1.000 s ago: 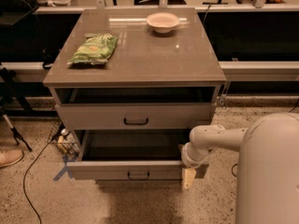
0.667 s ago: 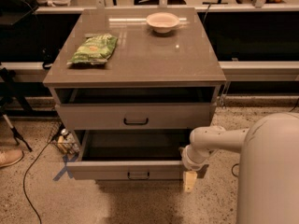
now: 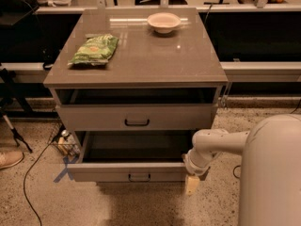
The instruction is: Open middle drawer
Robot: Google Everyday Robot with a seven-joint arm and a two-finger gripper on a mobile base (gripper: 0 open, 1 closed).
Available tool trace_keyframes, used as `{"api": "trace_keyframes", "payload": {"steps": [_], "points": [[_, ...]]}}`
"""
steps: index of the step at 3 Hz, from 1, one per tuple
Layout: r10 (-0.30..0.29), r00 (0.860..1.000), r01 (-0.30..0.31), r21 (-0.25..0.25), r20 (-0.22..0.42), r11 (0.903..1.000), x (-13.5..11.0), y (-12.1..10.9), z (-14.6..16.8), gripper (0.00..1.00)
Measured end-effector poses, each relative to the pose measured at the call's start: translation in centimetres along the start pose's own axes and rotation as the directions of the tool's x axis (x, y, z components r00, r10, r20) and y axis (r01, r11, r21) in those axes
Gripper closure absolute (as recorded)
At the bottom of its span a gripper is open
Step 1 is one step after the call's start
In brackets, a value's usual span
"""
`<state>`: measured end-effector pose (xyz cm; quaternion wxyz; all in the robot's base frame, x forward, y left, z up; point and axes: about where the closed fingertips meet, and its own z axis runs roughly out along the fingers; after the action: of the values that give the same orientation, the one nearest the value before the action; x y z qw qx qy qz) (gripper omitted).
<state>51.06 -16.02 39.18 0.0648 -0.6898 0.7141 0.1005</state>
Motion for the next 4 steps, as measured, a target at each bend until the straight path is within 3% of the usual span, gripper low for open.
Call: {"api": "trace_keyframes", "payload": {"steps": [2,3,4], "points": [[0.02,1.0,-0.02,-0.007,-0.006,0.9998,0.5,1.0,-0.2,0.66],[0.063,0.998,-0.063,0.01,-0.012,0.9979,1.1,3.4,-0.8,0.89],[0.066,0.998,-0.066,0.013,-0.009,0.9977,1.1,3.6,-0.6,1.0]]}}
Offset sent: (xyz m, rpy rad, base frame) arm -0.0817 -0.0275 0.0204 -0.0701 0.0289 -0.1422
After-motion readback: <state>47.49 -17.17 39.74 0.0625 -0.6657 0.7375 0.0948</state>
